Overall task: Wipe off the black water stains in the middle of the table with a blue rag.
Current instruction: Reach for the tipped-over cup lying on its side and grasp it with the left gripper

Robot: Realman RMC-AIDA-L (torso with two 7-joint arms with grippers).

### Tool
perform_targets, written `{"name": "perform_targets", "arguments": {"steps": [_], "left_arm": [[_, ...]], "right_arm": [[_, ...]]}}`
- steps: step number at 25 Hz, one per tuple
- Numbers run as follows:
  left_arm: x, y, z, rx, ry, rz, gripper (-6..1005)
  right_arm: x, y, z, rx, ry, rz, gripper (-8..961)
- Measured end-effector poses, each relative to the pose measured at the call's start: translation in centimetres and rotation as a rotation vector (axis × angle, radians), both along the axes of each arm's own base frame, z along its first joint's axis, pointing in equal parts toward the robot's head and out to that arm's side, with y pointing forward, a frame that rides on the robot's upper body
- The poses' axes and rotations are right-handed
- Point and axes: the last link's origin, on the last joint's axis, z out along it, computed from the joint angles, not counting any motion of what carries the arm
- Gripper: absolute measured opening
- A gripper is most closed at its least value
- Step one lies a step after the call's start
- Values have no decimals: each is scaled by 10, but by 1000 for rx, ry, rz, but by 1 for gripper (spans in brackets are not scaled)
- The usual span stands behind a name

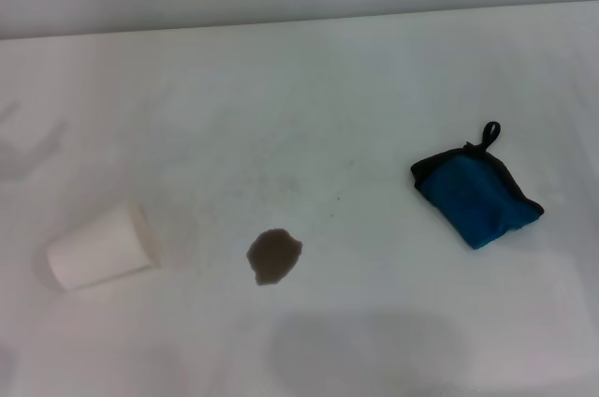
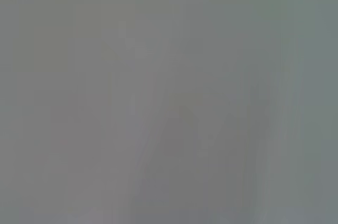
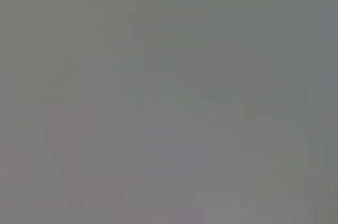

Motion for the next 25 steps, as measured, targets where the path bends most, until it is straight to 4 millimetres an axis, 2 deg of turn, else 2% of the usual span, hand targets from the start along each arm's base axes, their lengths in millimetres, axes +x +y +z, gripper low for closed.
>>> {"name": "perform_targets", "arguments": {"steps": [4,7,15,19,25], "left_arm": [[21,10,27,-98,80,-14,875],[35,19,31,-221,151,1,875],[61,45,18,-642,502,117,875],[69,49,13,-722,631,108,876],[86,61,4,-724,786,10,875]], "right_arm": [[-1,-2,-5,28,65,-13,483],[1,-5,-7,52,101,-35,483],[3,-11,-11,63,150,-49,484],[2,-12,-13,64,163,-45,484],[0,-13,-13,74,173,-34,484]]}}
